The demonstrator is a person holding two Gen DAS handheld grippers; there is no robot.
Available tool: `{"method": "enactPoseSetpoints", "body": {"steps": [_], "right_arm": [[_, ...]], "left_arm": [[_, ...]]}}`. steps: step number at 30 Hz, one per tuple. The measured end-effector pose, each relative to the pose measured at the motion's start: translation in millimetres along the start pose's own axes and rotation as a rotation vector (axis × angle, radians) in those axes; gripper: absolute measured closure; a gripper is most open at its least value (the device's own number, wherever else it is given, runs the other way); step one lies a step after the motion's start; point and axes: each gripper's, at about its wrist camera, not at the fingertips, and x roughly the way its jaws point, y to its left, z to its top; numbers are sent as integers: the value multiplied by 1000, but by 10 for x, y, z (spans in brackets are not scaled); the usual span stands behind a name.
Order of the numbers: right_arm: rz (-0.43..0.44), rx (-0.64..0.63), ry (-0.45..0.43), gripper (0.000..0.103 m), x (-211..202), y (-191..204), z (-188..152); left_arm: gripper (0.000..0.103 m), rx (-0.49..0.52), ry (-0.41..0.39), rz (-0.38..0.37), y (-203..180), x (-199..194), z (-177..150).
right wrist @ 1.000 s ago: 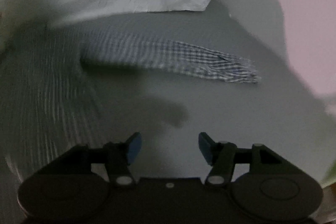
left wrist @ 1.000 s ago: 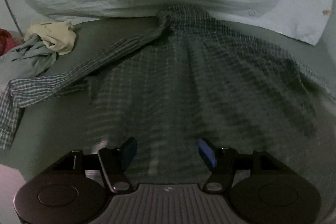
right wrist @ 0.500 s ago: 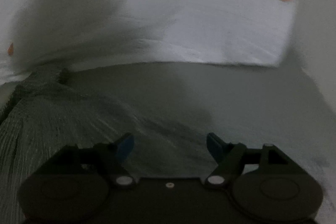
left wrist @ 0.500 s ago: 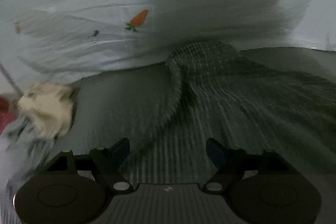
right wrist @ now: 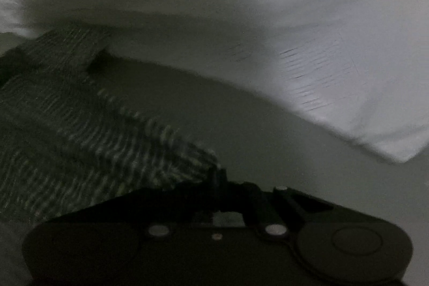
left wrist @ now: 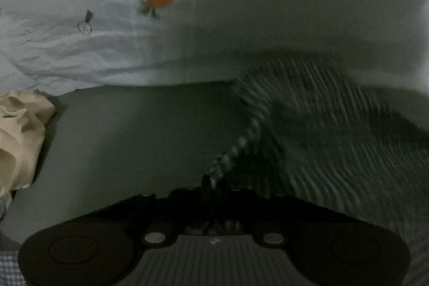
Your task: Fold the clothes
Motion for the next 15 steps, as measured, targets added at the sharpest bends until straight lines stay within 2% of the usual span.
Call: {"method": "enactPoseSetpoints", "body": {"steps": [3, 6, 8, 9, 11, 12, 13, 15], "right_arm": [[-73, 47, -25, 103, 0, -457, 73], [-132, 67, -50, 103, 42, -827, 171], [-162, 108, -71, 103, 82, -1023, 225], [-167, 134, -80, 103, 110, -1099, 242], [-120, 182, -44, 96, 248, -1142, 211], [-91, 187, -2, 81, 331, -1157, 164], [-83, 195, 7, 68, 319, -1196, 103], [-77, 251, -9, 54, 161, -1297, -85]], "left_arm": [[100, 19, -69, -42, -293, -135, 247], [100, 81, -133, -60, -671, -176, 496], [99, 121, -160, -36, -891, -115, 615], [99, 135, -149, 2, -974, -20, 640], [93, 166, -96, 84, -1108, 188, 631], [92, 185, -46, 96, -1141, 283, 589], [87, 199, 5, 87, -1153, 347, 540], [76, 184, 24, 33, -1098, 227, 398]]}}
